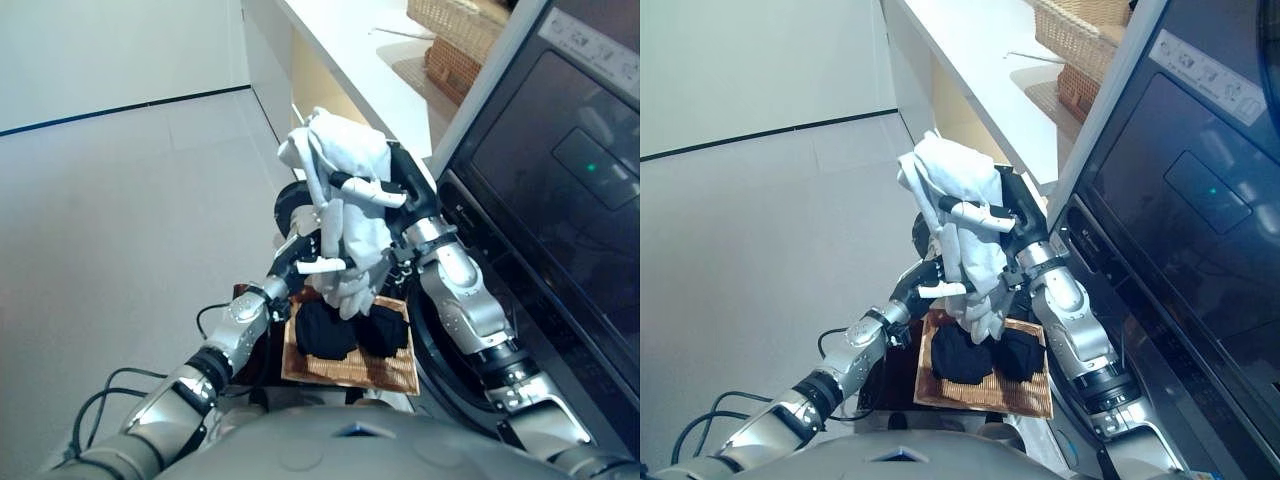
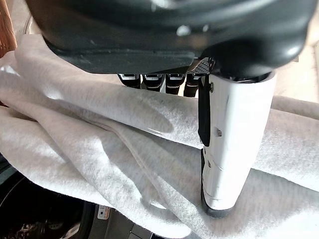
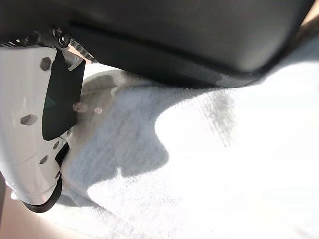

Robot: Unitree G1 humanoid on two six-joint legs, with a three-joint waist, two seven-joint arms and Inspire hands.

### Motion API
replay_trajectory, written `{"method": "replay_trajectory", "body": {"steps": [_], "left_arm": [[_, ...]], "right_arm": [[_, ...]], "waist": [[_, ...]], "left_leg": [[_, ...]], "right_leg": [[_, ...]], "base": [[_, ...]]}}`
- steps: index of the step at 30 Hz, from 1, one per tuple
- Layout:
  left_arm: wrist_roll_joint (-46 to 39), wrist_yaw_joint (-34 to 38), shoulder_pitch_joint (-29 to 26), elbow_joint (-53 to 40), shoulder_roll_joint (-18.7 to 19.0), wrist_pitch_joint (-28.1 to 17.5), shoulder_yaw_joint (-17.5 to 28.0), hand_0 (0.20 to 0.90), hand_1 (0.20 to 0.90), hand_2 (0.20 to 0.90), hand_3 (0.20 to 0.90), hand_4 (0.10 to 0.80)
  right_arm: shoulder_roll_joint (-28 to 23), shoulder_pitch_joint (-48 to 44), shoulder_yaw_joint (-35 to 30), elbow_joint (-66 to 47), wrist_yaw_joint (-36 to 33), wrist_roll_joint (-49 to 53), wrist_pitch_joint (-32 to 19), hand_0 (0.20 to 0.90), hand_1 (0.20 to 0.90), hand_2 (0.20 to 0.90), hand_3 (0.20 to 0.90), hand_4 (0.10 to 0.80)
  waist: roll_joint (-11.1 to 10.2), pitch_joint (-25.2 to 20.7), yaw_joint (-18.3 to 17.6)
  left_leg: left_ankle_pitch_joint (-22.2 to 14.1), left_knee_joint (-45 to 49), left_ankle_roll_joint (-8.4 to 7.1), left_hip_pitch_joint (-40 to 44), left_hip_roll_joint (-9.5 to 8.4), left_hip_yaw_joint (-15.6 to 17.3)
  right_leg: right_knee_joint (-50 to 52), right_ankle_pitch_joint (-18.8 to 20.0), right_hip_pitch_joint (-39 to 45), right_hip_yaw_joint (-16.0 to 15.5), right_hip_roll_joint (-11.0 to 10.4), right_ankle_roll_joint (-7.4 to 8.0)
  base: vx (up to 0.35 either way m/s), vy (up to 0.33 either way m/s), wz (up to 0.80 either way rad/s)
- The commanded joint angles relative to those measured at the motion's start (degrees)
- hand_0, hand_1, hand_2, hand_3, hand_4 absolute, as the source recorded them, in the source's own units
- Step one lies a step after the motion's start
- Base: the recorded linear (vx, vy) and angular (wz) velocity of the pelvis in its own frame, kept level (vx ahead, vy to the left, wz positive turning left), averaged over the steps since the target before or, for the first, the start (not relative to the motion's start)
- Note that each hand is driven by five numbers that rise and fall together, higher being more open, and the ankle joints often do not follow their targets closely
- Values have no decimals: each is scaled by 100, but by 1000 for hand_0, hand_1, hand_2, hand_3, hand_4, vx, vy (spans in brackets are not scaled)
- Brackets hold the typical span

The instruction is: Pick up the clothes and place them into the washing machine

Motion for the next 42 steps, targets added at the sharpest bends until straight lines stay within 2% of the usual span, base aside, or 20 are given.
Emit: {"method": "replay_trajectory", "body": {"steps": [1, 18, 19, 20, 21, 42], "left_arm": [[-129, -107, -1114, 76, -476, -442, -269, 900, 900, 900, 900, 800], [-68, 86, -1306, 132, -750, -395, -465, 900, 900, 900, 900, 800], [-86, 75, -1310, 137, -750, -387, -462, 757, 757, 757, 757, 698], [-100, 77, -1305, 138, -754, -386, -450, 324, 324, 324, 324, 388], [-125, 67, -1297, 140, -754, -376, -442, 200, 200, 200, 200, 300], [-161, 94, -1123, -4, -639, -441, -250, 200, 200, 200, 200, 300]], "right_arm": [[179, -934, -342, -624, 46, 353, -660, 200, 200, 200, 200, 300], [272, -936, -273, -610, -10, 306, -641, 200, 200, 200, 200, 300], [278, -937, -271, -613, -5, 313, -638, 200, 200, 200, 200, 300], [273, -931, -271, -625, 1, 321, -638, 200, 200, 200, 200, 300], [274, -925, -264, -623, 10, 324, -634, 200, 200, 200, 200, 300], [304, -887, -256, -655, 73, 318, -641, 200, 200, 200, 200, 300]], "waist": [[-261, -510, 64], [-250, -518, 21], [-253, -522, 17], [-252, -525, 13], [-252, -527, 11], [-270, -505, 45]], "left_leg": [[-264, -40, -416, 86, 135, -81], [-275, -40, -404, 98, 149, -42], [-277, -40, -402, 97, 149, -38], [-277, -40, -400, 96, 147, -36], [-278, -40, -399, 97, 146, -36], [-281, -40, -387, 93, 143, -34]], "right_leg": [[181, 60, -347, -2, -342, 234], [172, 70, -361, 28, -333, 239], [171, 69, -361, 33, -331, 239], [170, 71, -365, 41, -331, 240], [173, 71, -368, 47, -329, 239], [167, 77, -369, 57, -328, 237]], "base": [[0, 0, 0], [0, 0, 0], [0, 0, 0], [0, 0, 0], [0, 0, 0], [0, 0, 0]]}}
